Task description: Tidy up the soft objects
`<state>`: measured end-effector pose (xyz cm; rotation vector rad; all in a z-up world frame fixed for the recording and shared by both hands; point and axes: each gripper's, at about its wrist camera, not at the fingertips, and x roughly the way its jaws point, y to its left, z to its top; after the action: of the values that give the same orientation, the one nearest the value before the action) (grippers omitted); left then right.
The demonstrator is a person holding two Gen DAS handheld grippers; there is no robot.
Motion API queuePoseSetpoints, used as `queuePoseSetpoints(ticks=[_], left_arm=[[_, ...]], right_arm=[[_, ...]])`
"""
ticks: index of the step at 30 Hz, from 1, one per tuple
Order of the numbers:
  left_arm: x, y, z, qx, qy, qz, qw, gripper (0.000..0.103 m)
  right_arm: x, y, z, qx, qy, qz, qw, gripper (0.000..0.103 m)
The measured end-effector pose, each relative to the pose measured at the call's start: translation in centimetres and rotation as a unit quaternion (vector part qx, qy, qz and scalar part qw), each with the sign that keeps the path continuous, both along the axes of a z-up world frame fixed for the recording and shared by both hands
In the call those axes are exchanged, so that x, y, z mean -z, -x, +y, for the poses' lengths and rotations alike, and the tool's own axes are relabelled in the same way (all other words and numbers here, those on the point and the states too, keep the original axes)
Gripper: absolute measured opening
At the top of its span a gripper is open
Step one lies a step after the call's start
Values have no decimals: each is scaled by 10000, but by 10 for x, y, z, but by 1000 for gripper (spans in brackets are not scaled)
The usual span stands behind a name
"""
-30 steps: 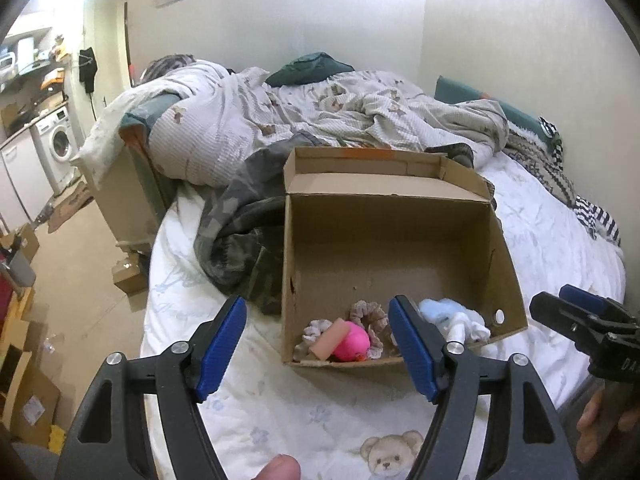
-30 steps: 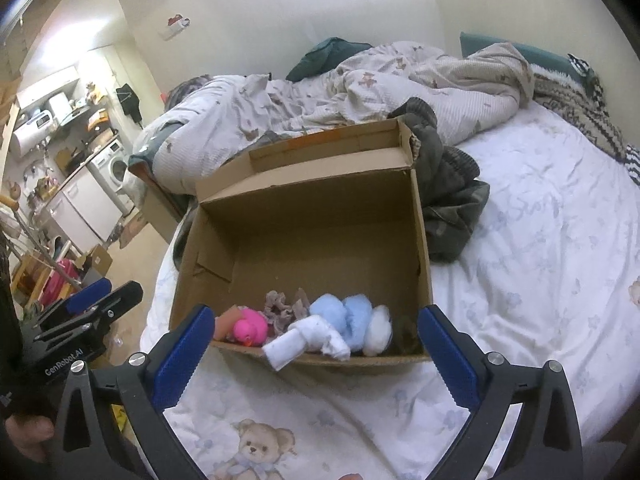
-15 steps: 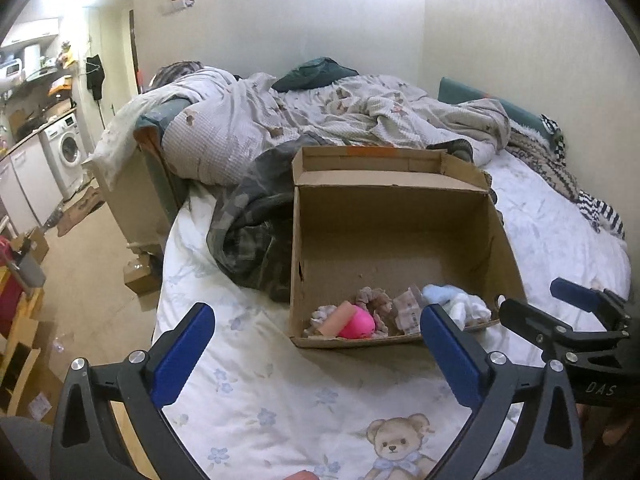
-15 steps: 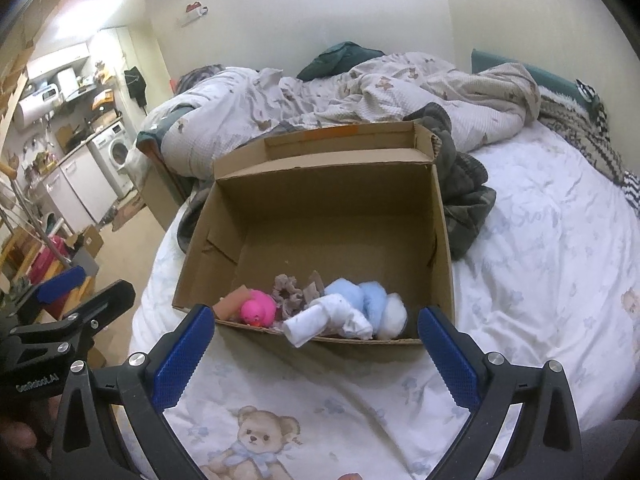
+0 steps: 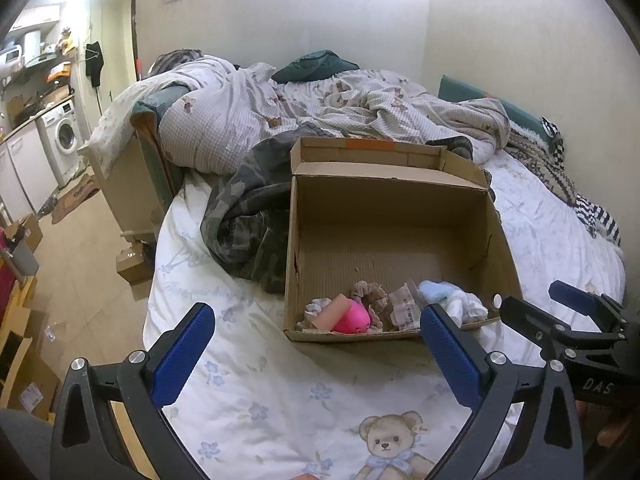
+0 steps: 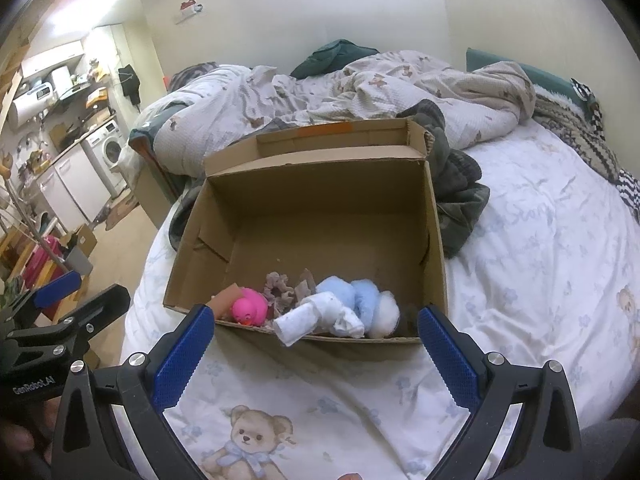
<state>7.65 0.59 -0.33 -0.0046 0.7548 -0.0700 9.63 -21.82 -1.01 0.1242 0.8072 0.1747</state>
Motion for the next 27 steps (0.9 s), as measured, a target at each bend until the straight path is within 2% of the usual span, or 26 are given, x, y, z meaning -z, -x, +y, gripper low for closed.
queuePoseSetpoints(ticks=[27], left_arm=[[3,-1,1,-64,67,51,9999,103]], right_arm=[[0,-2,-5,46,-30,-12,10000,103]])
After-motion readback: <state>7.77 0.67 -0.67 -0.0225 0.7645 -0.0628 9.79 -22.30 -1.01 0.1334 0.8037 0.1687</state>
